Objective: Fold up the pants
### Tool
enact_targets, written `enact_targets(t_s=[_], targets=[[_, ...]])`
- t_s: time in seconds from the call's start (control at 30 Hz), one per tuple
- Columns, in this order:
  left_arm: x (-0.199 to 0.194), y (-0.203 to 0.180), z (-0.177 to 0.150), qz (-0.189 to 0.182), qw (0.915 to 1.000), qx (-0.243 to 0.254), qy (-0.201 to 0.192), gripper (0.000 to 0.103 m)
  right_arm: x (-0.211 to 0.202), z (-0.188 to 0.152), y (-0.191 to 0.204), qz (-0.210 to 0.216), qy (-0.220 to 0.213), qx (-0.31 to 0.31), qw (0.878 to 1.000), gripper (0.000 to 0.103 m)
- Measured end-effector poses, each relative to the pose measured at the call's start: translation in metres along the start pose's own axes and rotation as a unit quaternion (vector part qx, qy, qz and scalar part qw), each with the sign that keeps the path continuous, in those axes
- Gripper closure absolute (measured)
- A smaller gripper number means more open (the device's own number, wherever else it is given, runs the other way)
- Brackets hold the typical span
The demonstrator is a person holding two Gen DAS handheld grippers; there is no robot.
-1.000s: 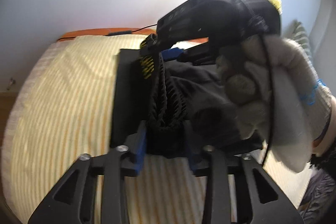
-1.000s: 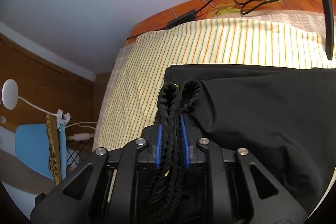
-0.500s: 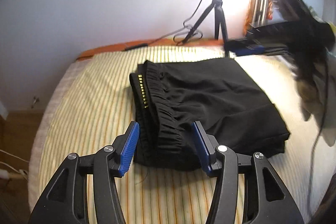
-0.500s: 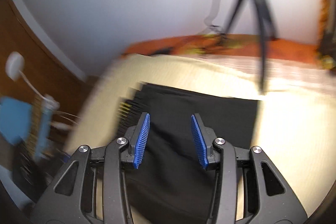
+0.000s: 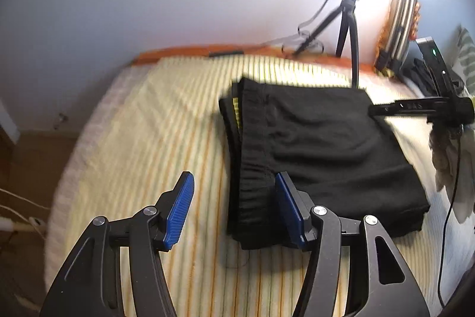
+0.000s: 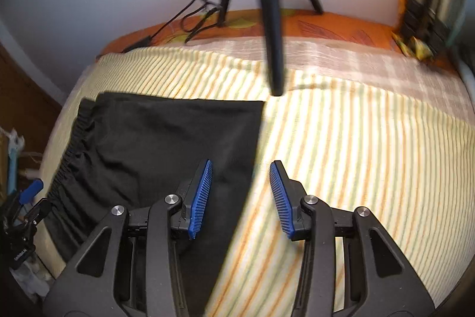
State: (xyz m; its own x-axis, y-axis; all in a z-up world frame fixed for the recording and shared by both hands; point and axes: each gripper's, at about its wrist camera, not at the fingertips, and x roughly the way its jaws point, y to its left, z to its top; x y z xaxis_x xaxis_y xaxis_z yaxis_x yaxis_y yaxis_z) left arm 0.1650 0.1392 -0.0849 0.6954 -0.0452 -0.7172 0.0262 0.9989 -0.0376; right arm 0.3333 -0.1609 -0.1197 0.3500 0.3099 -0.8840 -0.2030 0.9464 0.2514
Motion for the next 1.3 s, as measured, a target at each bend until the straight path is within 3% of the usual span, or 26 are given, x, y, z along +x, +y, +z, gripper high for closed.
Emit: enact_targets(t_s=[0.2,0.33,0.53,0.6,0.77,0.87,1.07,1.2,1.3], targets=[[-0.025,-0.032,0.027,-0.053,0.9978,0.035,-0.019,0.048,-0.060,-0.040,-0.021,0.103,-0.015,0.012,0.994,0.060],[-0.010,-0.070,0.054,-0.110,0.9914,0.069,0.016,0.048,-0.089,-0.101,-0.016,0.156,-0.011,-0.003,0.988,0.060],[0.023,-0.137,0.082,-0.135,0.9788,0.139,0.067,0.048,-0.098,-0.150,0.007,0.158,-0.016,-0.079,0.984,0.060],[0.041,-0.157,0.088,-0.158,0.9731,0.137,0.095,0.048,-0.097,-0.155,0.013,0.156,-0.017,-0.097,0.983,0.060],[0.087,-0.199,0.088,-0.160,0.9622,0.167,0.144,0.051,-0.093,-0.151,0.022,0.142,-0.023,-0.132,0.981,0.065],[0.110,-0.207,0.082,-0.150,0.9606,0.163,0.167,0.052,-0.089,-0.150,0.030,0.142,-0.018,-0.141,0.980,0.073],[0.118,-0.212,0.071,-0.139,0.9590,0.174,0.175,0.053,-0.084,-0.147,0.027,0.148,-0.015,-0.142,0.979,0.073],[0.121,-0.212,0.071,-0.136,0.9593,0.175,0.175,0.054,-0.082,-0.144,0.025,0.152,-0.011,-0.143,0.978,0.092],[0.124,-0.213,0.073,-0.136,0.9593,0.177,0.173,0.054,-0.086,-0.147,0.024,0.163,-0.016,-0.139,0.977,0.095]])
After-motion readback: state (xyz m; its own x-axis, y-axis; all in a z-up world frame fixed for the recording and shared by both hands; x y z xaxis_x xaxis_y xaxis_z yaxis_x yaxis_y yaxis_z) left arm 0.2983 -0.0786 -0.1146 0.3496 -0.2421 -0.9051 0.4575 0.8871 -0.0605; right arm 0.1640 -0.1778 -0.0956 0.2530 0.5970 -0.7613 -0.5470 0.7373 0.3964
